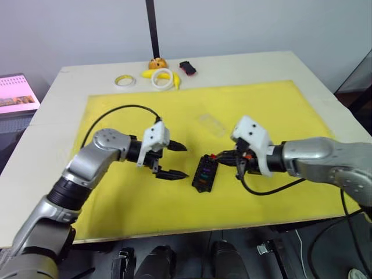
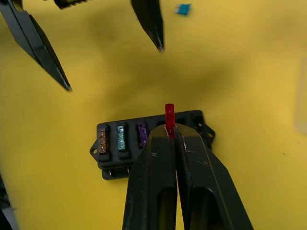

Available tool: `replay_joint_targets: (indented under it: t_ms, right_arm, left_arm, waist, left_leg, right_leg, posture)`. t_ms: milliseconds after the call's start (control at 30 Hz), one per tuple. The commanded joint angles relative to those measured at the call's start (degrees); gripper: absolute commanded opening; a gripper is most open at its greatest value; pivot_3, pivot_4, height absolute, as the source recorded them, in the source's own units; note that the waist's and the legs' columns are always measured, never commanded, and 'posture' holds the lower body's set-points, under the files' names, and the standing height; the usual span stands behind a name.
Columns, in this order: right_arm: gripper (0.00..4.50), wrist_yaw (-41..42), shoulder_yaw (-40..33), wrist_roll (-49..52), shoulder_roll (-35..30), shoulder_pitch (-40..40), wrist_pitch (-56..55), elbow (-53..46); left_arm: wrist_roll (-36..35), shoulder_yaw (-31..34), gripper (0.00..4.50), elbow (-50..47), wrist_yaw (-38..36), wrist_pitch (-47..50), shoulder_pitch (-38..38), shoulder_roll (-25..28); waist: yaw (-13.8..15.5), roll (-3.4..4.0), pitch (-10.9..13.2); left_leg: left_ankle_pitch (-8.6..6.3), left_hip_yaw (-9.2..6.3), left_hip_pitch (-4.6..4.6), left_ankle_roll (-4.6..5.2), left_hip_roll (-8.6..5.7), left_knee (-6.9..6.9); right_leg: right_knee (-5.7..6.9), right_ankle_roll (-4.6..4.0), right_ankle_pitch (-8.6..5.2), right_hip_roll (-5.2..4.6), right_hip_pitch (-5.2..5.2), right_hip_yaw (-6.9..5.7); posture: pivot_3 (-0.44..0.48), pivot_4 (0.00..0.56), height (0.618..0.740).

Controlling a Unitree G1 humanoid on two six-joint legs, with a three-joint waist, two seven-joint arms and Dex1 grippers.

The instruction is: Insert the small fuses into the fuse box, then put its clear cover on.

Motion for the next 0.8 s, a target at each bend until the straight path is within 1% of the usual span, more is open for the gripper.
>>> replay_joint_targets:
  t_ms: [33,333,800]
  right_arm:
    - [0.00,4.18,1.05,-5.76,1.10,-2.29,-0.72,-0.63]
    - [0.00,10.42,4.37,-15.41,4.33,-4.22,0.20,1.40]
    - [0.00,15.37,4.46,-21.89,6.74,-3.45,1.75,0.92]
  left_arm:
    - [1.78,0.40,4.42,0.02,-1.87,-1.92,-0.97,-0.38]
    - [5.64,0.38,4.42,4.00,-4.12,-5.13,-2.28,-3.24]
    - [8.10,1.02,4.42,5.03,-5.24,-6.67,-2.70,-5.27]
  waist:
    - [-0.01,-0.01,0.00]
    - [0.01,-0.01,0.01]
    - [-0.06,-0.01,0.01]
  left_leg:
    - [0.00,0.00,0.01,0.00,0.00,0.01]
    - [0.00,-0.02,0.01,0.00,-0.01,0.00]
    - [0.00,-0.03,0.01,0.00,-0.01,0.01]
  right_leg:
    - [0.00,0.00,0.00,0.00,0.00,0.00]
    - [0.01,0.00,0.00,0.00,0.00,-0.02]
    - [0.02,0.00,0.00,0.00,0.00,-0.03]
  posture:
    - [0.000,0.150,0.740]
    - [0.000,0.150,0.740]
    - [0.000,0.150,0.740]
